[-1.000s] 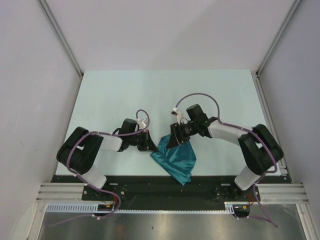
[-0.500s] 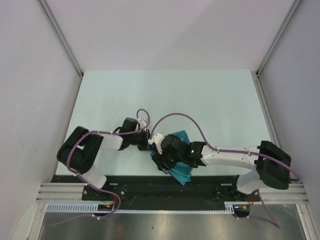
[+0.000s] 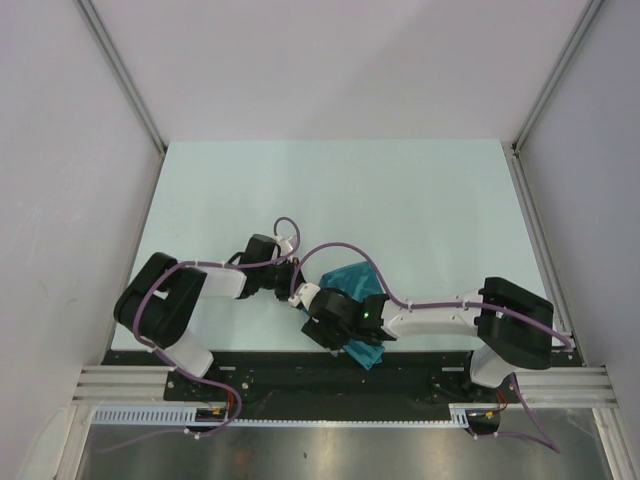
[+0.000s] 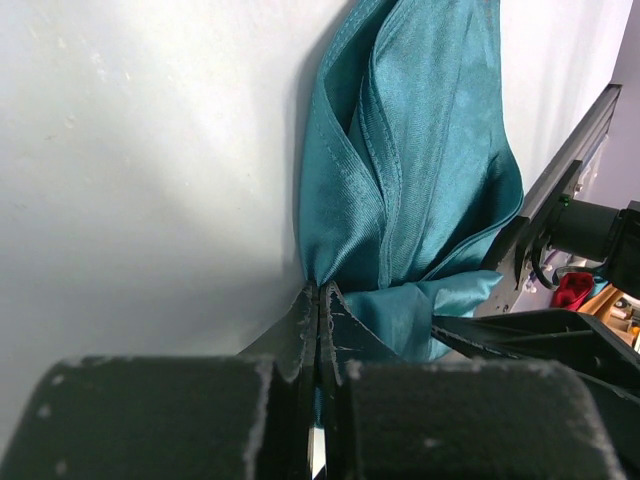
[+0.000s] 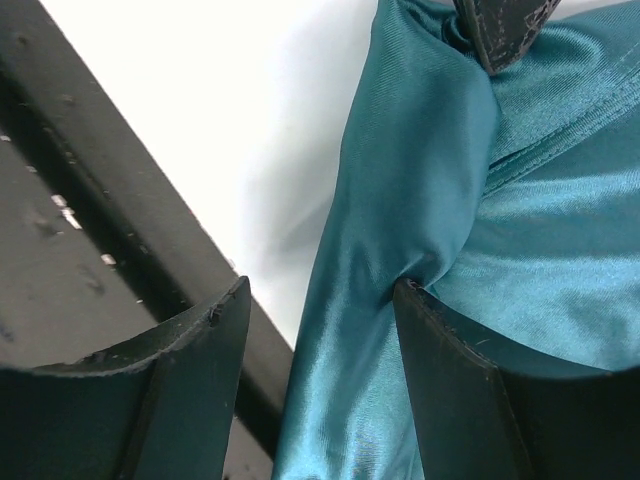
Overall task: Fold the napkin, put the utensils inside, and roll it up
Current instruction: Roll the napkin with the utensil
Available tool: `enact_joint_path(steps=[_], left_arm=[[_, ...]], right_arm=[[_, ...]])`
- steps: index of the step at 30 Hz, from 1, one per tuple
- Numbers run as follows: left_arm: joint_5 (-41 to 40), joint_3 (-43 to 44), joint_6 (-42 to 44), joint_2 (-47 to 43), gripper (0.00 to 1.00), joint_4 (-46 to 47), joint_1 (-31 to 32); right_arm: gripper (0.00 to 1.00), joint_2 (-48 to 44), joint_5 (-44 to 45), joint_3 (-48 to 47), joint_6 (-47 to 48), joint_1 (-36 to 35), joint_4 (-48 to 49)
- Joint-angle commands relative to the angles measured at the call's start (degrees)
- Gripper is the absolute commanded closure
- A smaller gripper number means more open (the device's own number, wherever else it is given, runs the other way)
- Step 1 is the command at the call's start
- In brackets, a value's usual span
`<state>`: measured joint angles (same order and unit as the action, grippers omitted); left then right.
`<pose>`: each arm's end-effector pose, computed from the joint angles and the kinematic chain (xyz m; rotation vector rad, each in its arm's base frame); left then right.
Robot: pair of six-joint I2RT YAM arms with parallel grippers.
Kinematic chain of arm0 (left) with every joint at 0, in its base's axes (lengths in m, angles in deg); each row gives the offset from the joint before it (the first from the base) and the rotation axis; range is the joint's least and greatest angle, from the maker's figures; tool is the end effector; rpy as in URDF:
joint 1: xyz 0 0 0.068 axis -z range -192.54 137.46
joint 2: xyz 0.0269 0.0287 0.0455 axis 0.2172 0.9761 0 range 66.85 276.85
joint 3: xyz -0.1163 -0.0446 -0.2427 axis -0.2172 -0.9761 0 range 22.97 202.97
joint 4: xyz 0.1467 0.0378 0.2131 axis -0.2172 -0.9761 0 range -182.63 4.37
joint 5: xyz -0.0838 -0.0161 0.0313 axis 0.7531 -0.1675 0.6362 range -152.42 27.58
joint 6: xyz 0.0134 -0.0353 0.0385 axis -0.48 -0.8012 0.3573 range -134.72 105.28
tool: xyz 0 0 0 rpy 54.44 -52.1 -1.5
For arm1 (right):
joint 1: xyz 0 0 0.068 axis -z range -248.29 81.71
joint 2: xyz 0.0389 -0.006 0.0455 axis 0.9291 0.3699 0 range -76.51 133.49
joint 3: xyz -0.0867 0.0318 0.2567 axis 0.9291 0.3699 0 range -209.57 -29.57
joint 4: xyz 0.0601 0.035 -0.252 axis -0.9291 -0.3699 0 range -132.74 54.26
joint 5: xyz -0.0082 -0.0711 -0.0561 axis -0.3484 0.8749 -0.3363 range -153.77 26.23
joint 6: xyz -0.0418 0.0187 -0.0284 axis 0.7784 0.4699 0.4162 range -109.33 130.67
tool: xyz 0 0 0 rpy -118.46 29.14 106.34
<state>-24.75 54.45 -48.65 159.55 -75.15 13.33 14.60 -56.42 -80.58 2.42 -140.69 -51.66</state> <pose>0.2314 -0.1365 0.1122 0.1329 2.6147 -1.2305 0.0987 0.2961 0.1748 -1.3286 2.2153 0.3841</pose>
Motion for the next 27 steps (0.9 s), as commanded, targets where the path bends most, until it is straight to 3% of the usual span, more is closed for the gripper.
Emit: enact_joint_path(steps=[1,7,12,15,16,17,19,22,27], left_arm=[[-0.6,1.6,1.8,0.0,1.0,-0.8,0.4],[-0.1,1.6,1.7,-0.3,1.0,-0.6,0.5],[0.5,1.6,1.2,-1.3,0.96,0.8,0.4],[-0.3,2.0,0.3,-2.5,0.76,0.9,0.2],[-0.8,2.1,0.2,-3.7,0.59,0.9,-0.2],[-1.9,2.3,0.3,-4.4,0.52,0.2,-0.5],[-3.3,2.2,0.5,-7.1,0.38,-1.2,-1.6],[-7.6,1.7,2.1,-11.5,0.29,-3.4,-2.5],[-8.8,-0.6,4.0,-15.7,0.26,-4.1,-2.6]], right_arm=[[0.35,1.4,2.9,-0.9,1.5,0.4,0.6],[0.37,2.8,0.1,0.4,1.5,3.0,0.6],[0.55,4.2,-5.8,1.6,1.9,4.7,0.5],[0.69,5.0,-11.1,2.1,2.3,5.2,0.5],[0.73,4.9,-12.9,2.5,2.3,5.4,0.5],[0.8,4.9,-15.0,2.8,2.2,6.6,1.0],[0.83,3.9,-22.4,3.8,2.0,8.1,2.1],[0.86,3.5,-32.4,3.9,2.2,11.4,2.9],[0.89,4.3,-48.4,4.0,1.0,19.1,5.3]])
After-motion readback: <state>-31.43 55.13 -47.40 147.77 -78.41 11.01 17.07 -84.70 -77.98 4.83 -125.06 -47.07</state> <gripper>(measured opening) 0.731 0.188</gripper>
